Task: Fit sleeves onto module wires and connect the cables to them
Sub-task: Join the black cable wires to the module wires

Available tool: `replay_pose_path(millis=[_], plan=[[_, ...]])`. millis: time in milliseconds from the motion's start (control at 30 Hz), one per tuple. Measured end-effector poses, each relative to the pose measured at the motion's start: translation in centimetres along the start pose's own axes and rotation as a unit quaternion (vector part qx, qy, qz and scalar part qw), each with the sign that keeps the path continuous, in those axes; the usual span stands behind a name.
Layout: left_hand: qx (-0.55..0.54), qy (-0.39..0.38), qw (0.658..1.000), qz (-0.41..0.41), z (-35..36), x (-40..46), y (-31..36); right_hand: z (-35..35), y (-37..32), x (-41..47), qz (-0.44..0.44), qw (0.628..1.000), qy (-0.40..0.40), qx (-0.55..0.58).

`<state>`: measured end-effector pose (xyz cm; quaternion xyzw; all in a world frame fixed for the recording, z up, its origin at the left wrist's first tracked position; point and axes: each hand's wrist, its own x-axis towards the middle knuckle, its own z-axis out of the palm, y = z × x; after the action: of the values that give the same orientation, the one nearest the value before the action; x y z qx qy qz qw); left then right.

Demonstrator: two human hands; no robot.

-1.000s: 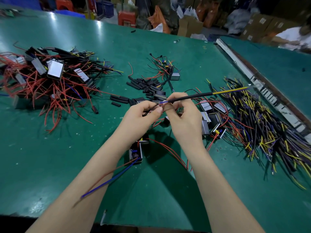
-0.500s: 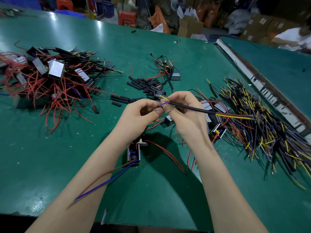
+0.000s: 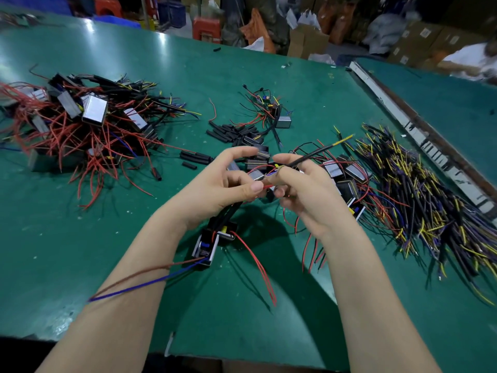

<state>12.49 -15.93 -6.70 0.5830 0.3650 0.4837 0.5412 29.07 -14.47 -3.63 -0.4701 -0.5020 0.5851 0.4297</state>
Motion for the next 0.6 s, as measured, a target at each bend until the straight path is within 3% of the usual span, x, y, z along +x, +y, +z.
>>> replay_pose_path(millis=[133,300,500,600], plan=[[0.200,0.044,0.974,0.102,0.4,0.0,-0.3,-0.5,0.1,0.3,0.050,0.995,0.006,0.082],[0.391,0.115,0.890,0.203,0.3,0.3,-0.7,-0.7,0.2,0.5,0.060,0.986,0.030,0.151],[0.457,0.167,0.846,0.218,1.9,0.1,-0.7,-0.4,0.5,0.7,0.065,0.983,0.026,0.168],[0.423,0.171,0.865,0.211,2.1,0.2,-0.5,-0.4,0.4,0.7,0.100,0.975,0.013,0.196]])
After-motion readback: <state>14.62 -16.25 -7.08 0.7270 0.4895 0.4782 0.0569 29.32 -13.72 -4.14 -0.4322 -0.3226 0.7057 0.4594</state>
